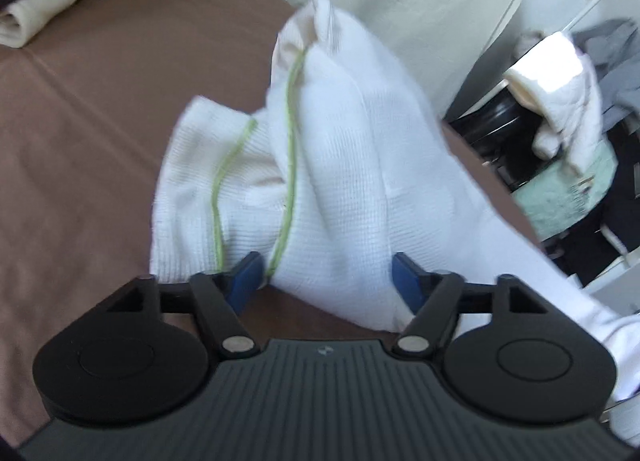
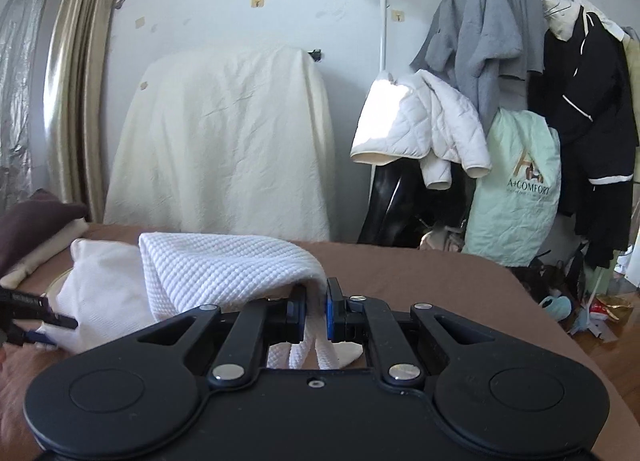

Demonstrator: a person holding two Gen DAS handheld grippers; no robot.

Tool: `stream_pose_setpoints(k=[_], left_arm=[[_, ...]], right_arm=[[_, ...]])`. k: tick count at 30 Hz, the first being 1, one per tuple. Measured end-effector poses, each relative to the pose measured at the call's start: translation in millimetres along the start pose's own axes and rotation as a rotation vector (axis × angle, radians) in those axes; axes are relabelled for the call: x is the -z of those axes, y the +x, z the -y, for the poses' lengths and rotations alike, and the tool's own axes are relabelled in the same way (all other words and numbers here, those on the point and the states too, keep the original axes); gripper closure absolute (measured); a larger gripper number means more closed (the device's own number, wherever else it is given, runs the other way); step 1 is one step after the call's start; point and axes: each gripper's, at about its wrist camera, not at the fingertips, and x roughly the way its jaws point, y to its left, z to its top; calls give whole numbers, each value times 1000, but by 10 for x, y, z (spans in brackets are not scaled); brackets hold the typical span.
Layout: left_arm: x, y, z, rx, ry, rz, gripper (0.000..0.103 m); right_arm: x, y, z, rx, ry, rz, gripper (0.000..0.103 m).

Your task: Fold clothes

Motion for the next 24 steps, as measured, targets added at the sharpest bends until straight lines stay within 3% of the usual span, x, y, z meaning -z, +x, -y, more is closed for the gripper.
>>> stream_pose_setpoints(k=[2,4,5,9,11,14,17,20,22,24], left_arm=[[21,122,48,-2,7,6,32],[5,132,164,-19,114,38,80],[-8,123,239,-37,187,55,91],[-44,-247,673,-162,484,256,94],[-191,-613,729,-137,451,346,95],[-367,-1168,699,-158,425,495,95],[-471,-1677,498,-216,363,607,95],[-506,-2140,114,-269,213,661,95],[-455,-2287,-137,-374,178,646,95],[-365,-2254,-369,-514,183,568,95]], right_arm=[[-41,84,49,-12,18,-5,93],[-36,150,77,-33,26,-19,93],[-21,177,84,-42,25,-27,93],[75,234,87,-48,10,-53,93],[121,218,93,-34,15,-67,93],[131,154,86,-40,18,-76,93],[98,86,15,-175,-9,-124,91],[115,118,-166,-347,-68,-270,91],[244,198,-345,-306,-147,-310,91],[375,278,-526,-263,-227,-349,91]])
